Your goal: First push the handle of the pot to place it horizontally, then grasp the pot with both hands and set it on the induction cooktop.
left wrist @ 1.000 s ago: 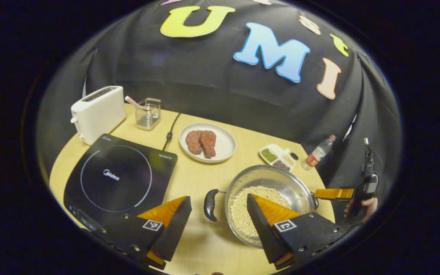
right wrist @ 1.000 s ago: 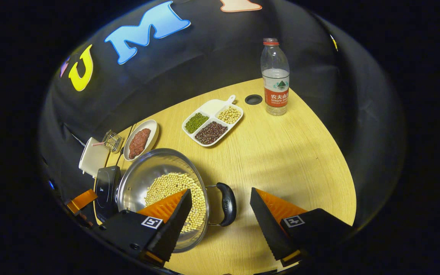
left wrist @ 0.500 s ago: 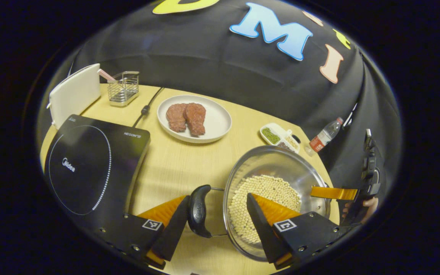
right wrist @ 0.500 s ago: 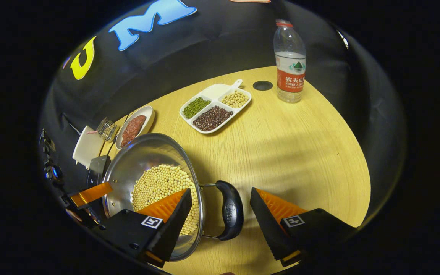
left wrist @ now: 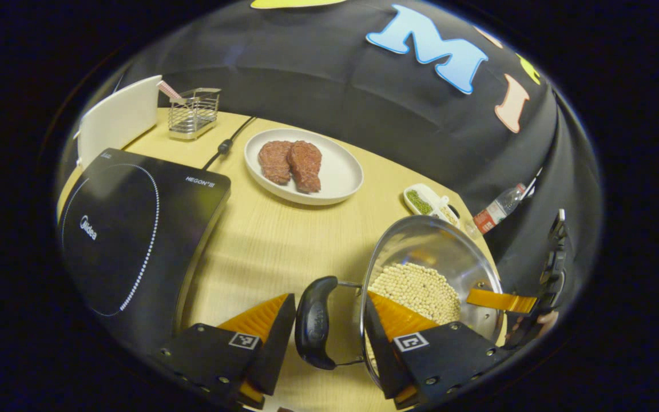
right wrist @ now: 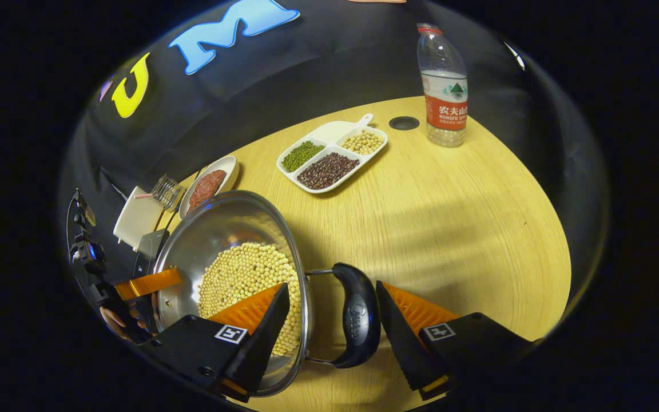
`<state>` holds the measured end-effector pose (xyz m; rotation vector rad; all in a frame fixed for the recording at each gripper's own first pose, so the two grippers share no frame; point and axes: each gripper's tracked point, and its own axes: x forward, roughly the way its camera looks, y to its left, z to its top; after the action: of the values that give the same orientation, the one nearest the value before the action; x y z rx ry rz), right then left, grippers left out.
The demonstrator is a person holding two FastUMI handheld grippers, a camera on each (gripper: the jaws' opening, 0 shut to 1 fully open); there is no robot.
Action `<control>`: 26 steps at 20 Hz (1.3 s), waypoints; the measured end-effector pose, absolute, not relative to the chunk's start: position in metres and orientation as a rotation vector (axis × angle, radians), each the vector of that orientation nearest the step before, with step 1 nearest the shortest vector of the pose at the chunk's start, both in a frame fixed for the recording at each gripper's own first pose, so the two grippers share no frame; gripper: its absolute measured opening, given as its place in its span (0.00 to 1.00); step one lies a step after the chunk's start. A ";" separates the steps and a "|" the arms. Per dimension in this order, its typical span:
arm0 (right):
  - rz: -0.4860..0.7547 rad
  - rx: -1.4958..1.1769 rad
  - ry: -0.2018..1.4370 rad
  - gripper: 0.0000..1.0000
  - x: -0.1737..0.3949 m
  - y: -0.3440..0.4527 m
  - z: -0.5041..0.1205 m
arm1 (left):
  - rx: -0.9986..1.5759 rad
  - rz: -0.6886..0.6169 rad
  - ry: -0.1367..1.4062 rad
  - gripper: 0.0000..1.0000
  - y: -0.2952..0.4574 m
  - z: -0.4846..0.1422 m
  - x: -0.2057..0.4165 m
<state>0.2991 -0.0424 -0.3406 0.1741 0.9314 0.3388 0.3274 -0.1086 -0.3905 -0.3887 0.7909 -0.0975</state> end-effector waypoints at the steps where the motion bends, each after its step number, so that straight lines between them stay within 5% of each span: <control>1: 0.334 0.173 0.935 0.91 0.299 -0.041 -0.344 | -0.387 -0.105 0.803 0.69 -0.109 -0.393 0.325; 2: 0.330 0.168 0.924 0.69 0.301 -0.042 -0.343 | -0.379 -0.117 0.813 0.65 -0.111 -0.395 0.323; 4: 0.319 0.134 0.904 0.73 0.304 -0.047 -0.345 | -0.377 -0.124 0.800 0.59 -0.113 -0.392 0.325; 5: 0.322 0.135 0.901 0.63 0.303 -0.047 -0.346 | -0.389 -0.121 0.794 0.51 -0.111 -0.392 0.325; 10: 0.298 0.179 0.929 0.55 0.304 -0.047 -0.346 | -0.416 -0.120 0.807 0.55 -0.116 -0.394 0.323; 18: 0.278 0.155 0.949 0.57 0.286 -0.048 -0.343 | -0.385 -0.107 0.825 0.44 -0.114 -0.390 0.313; 26: 0.249 0.145 0.948 0.53 0.218 -0.047 -0.298 | -0.392 -0.135 0.823 0.48 -0.104 -0.341 0.250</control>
<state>0.2182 -0.0465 -0.2981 0.1450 0.9482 0.2494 0.2496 -0.1045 -0.3413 -0.3916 0.8230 -0.1351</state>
